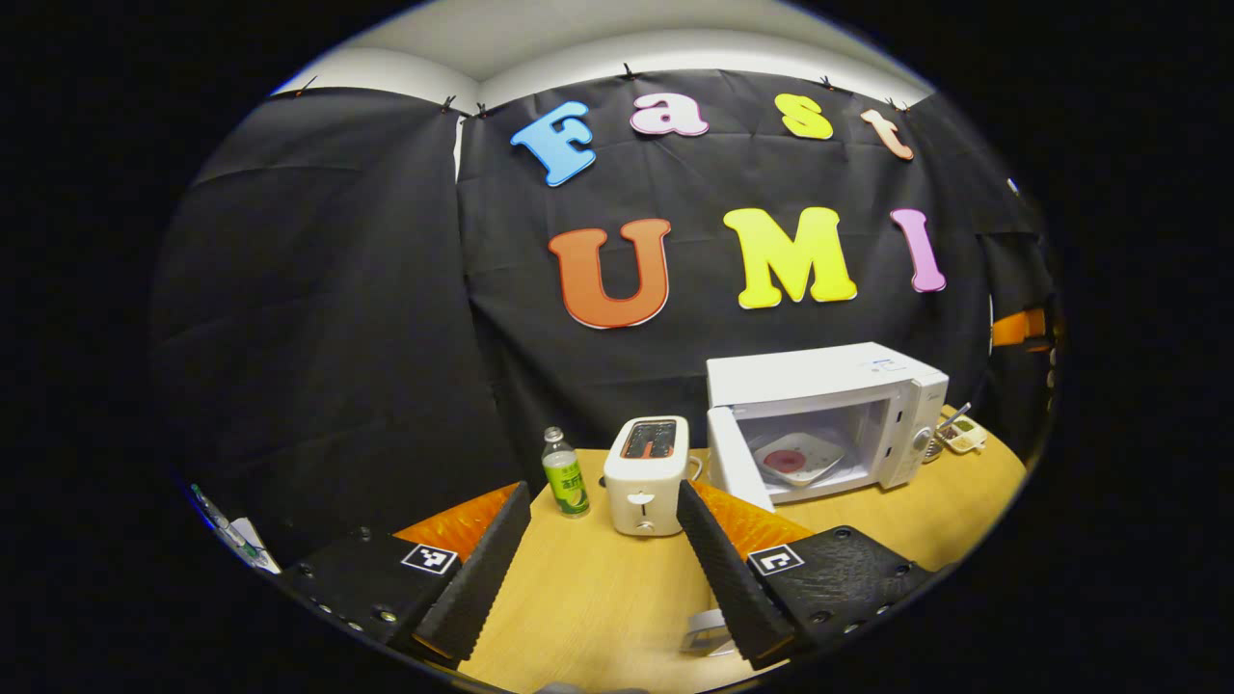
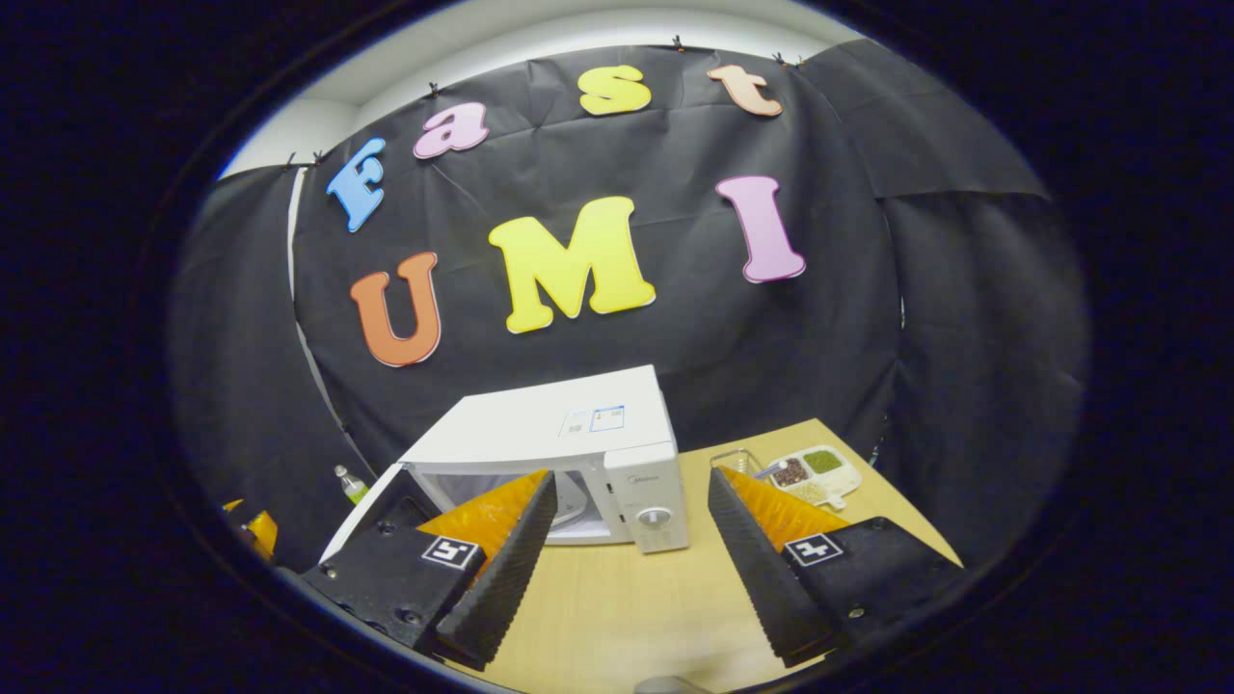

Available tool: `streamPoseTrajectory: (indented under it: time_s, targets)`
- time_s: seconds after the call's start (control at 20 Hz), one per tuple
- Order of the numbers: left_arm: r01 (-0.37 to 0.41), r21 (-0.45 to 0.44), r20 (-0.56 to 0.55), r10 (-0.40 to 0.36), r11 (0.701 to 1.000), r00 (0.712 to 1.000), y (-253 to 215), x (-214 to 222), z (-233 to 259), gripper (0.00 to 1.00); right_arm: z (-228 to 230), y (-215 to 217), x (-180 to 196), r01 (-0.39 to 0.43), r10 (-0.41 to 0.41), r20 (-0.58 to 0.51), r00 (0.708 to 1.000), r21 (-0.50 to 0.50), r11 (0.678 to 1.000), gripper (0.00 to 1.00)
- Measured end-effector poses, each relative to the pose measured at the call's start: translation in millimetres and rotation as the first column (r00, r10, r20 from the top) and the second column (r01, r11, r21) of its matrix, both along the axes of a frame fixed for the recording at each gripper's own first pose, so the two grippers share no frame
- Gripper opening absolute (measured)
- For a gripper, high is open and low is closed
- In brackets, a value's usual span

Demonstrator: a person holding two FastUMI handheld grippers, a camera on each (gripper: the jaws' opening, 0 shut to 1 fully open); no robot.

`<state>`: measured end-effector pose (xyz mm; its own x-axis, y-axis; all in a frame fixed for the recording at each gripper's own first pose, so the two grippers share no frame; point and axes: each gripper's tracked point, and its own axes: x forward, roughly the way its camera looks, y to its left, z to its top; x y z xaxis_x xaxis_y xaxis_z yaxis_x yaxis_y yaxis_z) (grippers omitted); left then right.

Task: Open the microwave oven with the left hand, put the food in, and close the microwave oven.

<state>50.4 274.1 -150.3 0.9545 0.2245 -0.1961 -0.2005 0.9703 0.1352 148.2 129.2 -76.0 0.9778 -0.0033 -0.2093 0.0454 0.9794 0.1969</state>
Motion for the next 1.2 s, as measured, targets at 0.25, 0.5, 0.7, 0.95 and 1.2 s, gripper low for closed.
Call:
streamPoseTrajectory:
  time_s: [0.25, 0.5, 0.7, 0.95, 1.2]
  targets:
    - [0.031, -0.084, -0.006, -0.031, 0.996, 0.999, 9, -1, -53, 0.06, 51, -12, -52, 0.024, -0.021, 0.052, 0.998, -0.047, 0.999, 1.0]
    - [0.088, -0.106, -0.06, -0.095, 0.99, 0.994, 0, -2, -105, 0.0, 93, -15, -86, 0.05, -0.038, 0.134, 0.99, -0.084, 0.995, 1.0]
    - [0.164, -0.159, -0.071, -0.177, 0.974, 0.982, -25, -4, -125, 0.0, 96, -5, -94, 0.033, -0.02, 0.136, 0.991, -0.094, 0.995, 0.9]
    - [0.197, -0.164, -0.087, -0.213, 0.967, 0.973, -47, -12, -133, 0.0, 82, -1, -96, -0.016, 0.024, 0.08, 0.996, -0.1, 0.995, 1.0]
    - [0.268, -0.188, -0.056, -0.282, 0.945, 0.958, -106, -12, -129, 0.0, 85, -30, -97, 0.012, -0.005, 0.058, 0.998, -0.121, 0.993, 0.92]
